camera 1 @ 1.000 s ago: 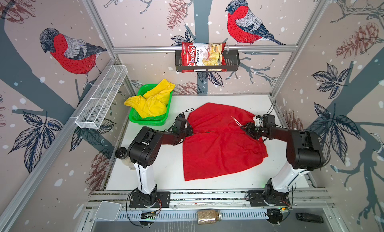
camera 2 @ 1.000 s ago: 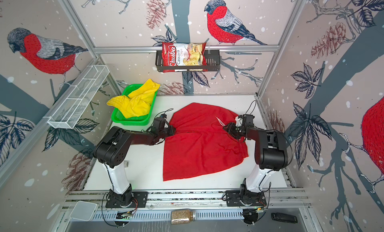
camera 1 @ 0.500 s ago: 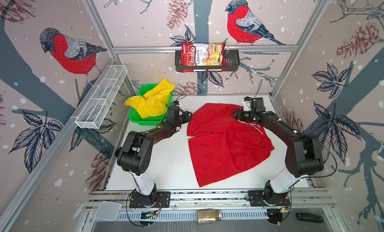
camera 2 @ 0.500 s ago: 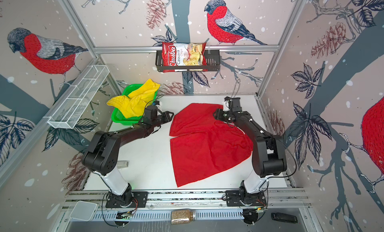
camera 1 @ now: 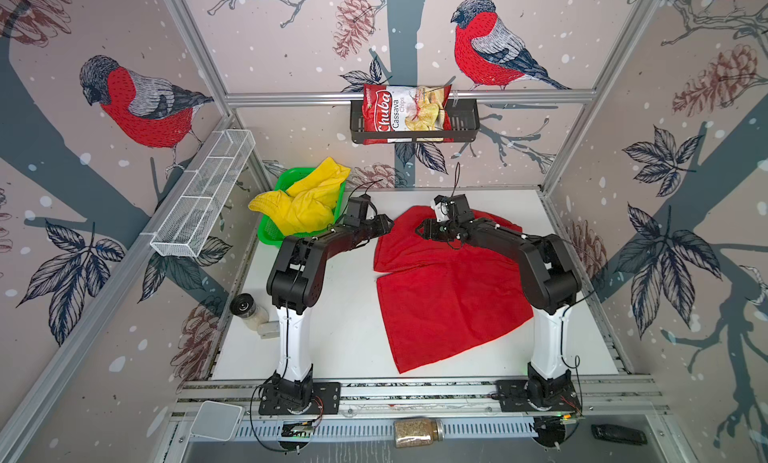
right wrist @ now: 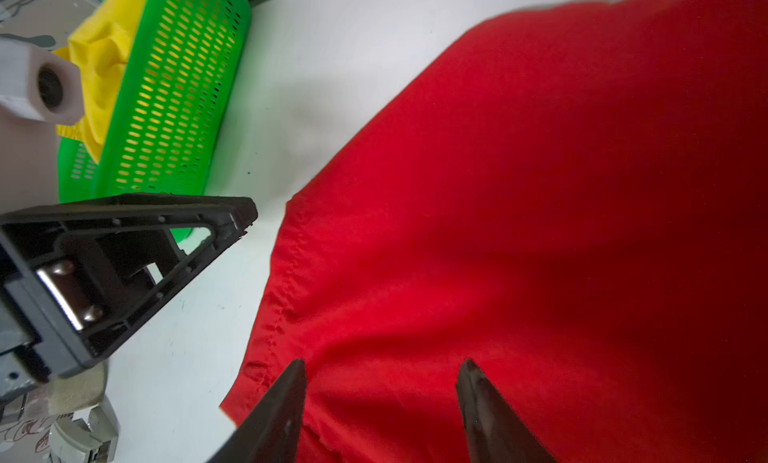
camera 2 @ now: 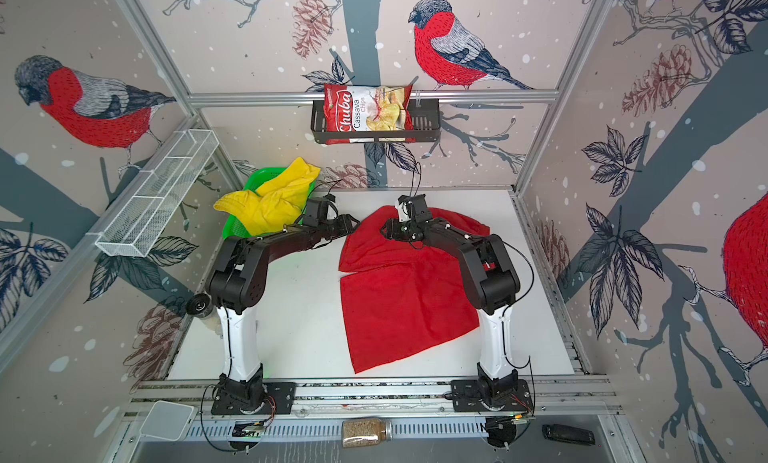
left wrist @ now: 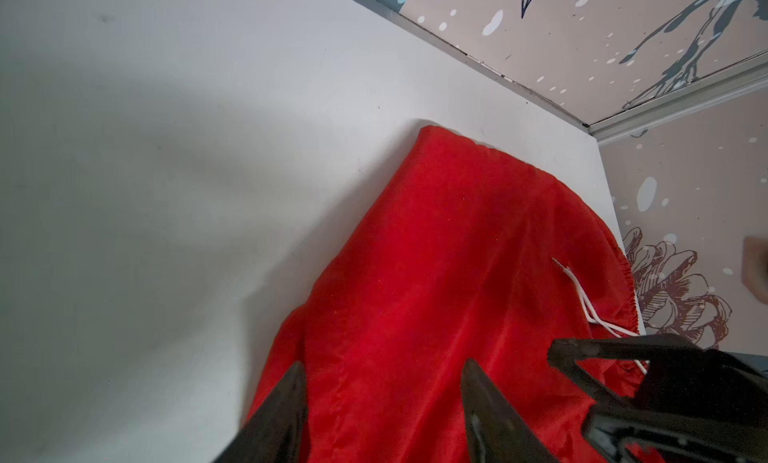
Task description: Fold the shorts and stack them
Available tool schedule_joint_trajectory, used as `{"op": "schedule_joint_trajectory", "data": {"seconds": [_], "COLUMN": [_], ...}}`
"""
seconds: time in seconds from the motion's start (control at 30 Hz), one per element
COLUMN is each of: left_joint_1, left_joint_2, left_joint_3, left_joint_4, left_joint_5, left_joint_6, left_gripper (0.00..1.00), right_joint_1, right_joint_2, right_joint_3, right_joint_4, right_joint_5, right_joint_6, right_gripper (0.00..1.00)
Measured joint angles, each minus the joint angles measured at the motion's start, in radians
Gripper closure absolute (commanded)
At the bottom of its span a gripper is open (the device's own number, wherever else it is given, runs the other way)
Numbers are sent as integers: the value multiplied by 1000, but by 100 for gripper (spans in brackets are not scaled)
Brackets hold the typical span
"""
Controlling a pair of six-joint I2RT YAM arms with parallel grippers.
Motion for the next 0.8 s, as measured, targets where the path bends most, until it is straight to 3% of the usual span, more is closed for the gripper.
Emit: {"op": "schedule_joint_trajectory", "data": {"seconds": [0.17, 0.37, 0.5, 0.8], "left_joint_1": [2, 8, 11, -18], "left_joint_2": [71, 159, 232, 182], "left_joint_3": [72, 162, 240, 77], "left_joint_4": [-26, -49, -9, 255], "left_joint_5": [6, 3, 79, 303], "left_joint_6": [1, 2, 3, -108], "left_gripper": [29, 28, 29, 31], "right_joint_1": [6, 5, -4, -37], "right_joint_2": [77, 116, 133, 172], "right_joint_3": [38, 41, 47, 53], "right_joint_4": [5, 7, 34, 118], "right_joint_5": [-11, -31, -60, -147], "right_joint_6": [8, 24, 25, 59], "right_gripper": [41, 41, 42, 42]}}
